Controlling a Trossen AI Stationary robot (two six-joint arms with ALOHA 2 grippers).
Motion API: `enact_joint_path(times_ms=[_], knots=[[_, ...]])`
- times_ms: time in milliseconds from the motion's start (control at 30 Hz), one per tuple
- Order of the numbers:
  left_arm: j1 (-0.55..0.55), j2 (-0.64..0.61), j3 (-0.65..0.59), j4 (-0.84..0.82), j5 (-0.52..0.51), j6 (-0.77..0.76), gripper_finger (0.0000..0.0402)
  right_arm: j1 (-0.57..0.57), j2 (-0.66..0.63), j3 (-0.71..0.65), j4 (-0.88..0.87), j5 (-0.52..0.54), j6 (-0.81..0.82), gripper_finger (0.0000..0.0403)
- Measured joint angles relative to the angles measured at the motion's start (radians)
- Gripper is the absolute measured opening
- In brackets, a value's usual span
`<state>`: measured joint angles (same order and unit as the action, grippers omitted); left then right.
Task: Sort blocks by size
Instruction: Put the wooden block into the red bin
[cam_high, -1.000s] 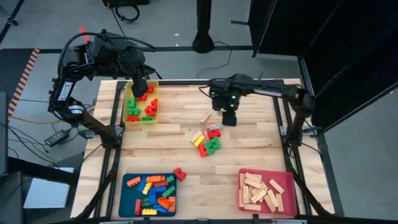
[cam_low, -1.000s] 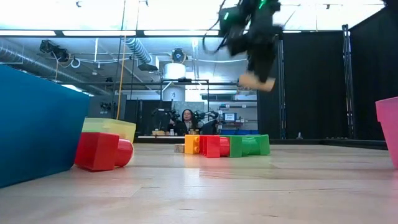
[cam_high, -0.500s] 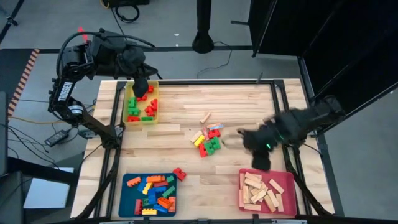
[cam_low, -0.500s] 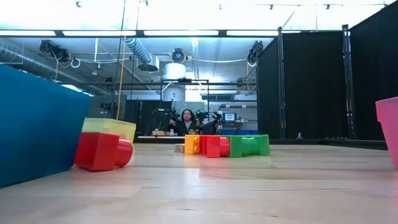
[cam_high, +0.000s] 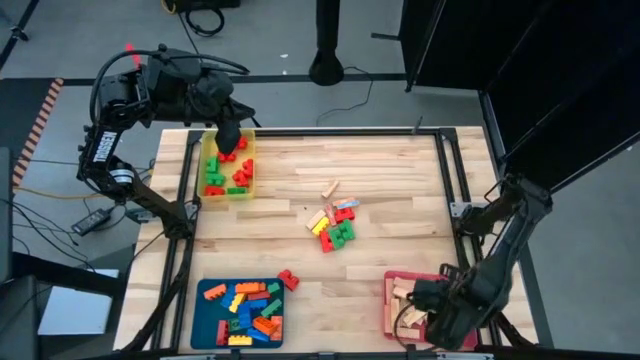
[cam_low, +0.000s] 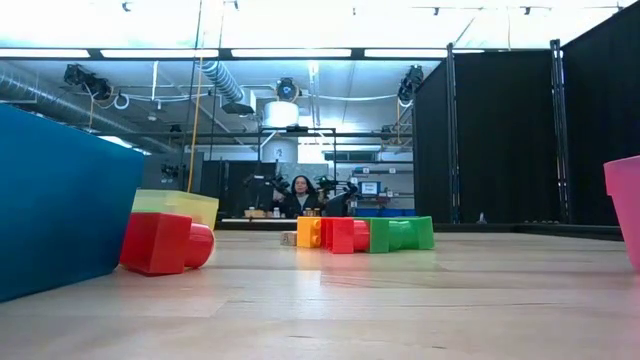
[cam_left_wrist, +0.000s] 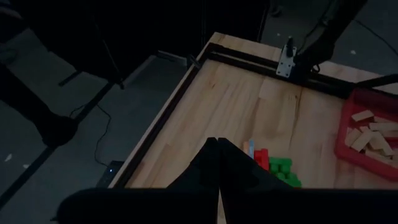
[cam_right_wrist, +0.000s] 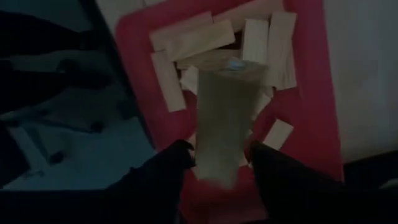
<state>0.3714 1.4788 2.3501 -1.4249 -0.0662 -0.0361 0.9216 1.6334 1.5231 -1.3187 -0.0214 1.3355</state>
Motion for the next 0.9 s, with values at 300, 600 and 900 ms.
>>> enact_joint_path(times_ms=[300, 600, 900], knots=[[0.0, 0.0, 0.0, 0.001, -0.003, -0.003, 0.0002, -0.002, 0.031, -0.107, 0.026, -0.023, -0.038, 0.0305], [0.0, 0.001, 0.0, -0.01, -0.004, -0.001, 0.0002, -0.222, 0.053, -0.108, 0.05, 0.263, 0.042, 0.0297], [0.0, 0.001, 0.0, -0.086, 0.006, 0.081, 0.0002, -0.654, 0.236, -0.107, 0.44, 0.271, -0.179, 0.0288]])
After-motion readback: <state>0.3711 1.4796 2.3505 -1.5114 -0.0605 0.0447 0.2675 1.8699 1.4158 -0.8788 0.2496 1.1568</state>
